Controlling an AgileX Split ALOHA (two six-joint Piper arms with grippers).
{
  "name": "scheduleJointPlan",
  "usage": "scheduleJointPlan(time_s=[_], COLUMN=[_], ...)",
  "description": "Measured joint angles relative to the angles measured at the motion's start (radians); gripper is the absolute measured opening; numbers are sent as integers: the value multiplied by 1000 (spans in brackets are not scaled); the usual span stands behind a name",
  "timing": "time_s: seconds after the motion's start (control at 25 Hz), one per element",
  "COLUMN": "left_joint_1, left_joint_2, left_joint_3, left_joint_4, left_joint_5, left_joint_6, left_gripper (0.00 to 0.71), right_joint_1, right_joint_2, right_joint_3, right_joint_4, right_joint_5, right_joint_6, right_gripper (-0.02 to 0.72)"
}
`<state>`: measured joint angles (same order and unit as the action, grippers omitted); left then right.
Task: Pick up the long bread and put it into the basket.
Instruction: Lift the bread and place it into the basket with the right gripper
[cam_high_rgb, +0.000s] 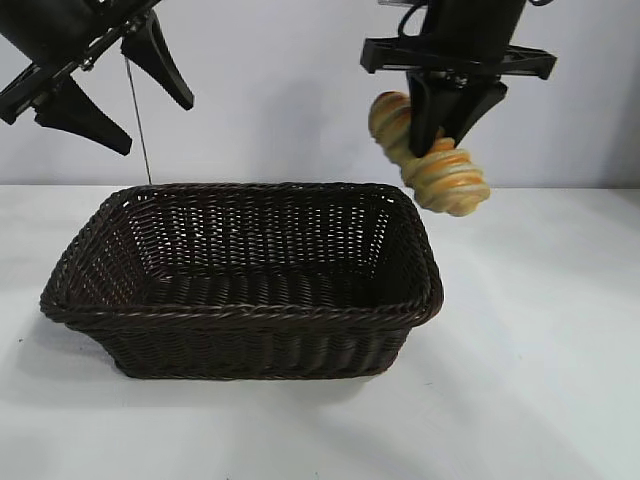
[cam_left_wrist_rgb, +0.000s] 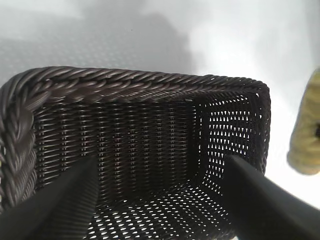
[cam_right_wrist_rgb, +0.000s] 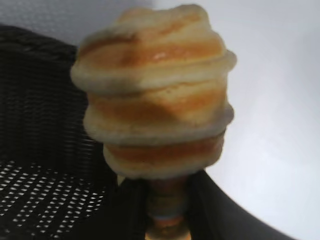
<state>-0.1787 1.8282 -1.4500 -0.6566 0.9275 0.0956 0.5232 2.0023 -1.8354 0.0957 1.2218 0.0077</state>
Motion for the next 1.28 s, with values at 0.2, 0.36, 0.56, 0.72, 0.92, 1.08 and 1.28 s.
scheduleJointPlan(time_s=[0.2,0.36,0.56,0.72,0.92,1.08,1.28], left_joint_1=[0,0,0,0,0,0,0], left_joint_2=[0,0,0,0,0,0,0], left_joint_3=[0,0,0,0,0,0,0], left_joint_4=[0,0,0,0,-1,-1,-1], left_joint_5=[0,0,0,0,0,0,0], left_joint_6=[0,0,0,0,0,0,0], left_gripper=[508,508,508,508,508,508,508], right_joint_1=[59,64,64,64,64,64,64], right_joint_2=[2,45,130,153,153,153,153], right_joint_3=[0,-1,-1,-1,-1,-1,-1], right_joint_4=[2,5,19,33,35,36,37], right_joint_5=[-63,-93,-102,-126,-134,-134,-134], right_joint_6=[-1,-1,-1,-1,-8,-8,-13], right_gripper=[177,177,177,177,251,369,495])
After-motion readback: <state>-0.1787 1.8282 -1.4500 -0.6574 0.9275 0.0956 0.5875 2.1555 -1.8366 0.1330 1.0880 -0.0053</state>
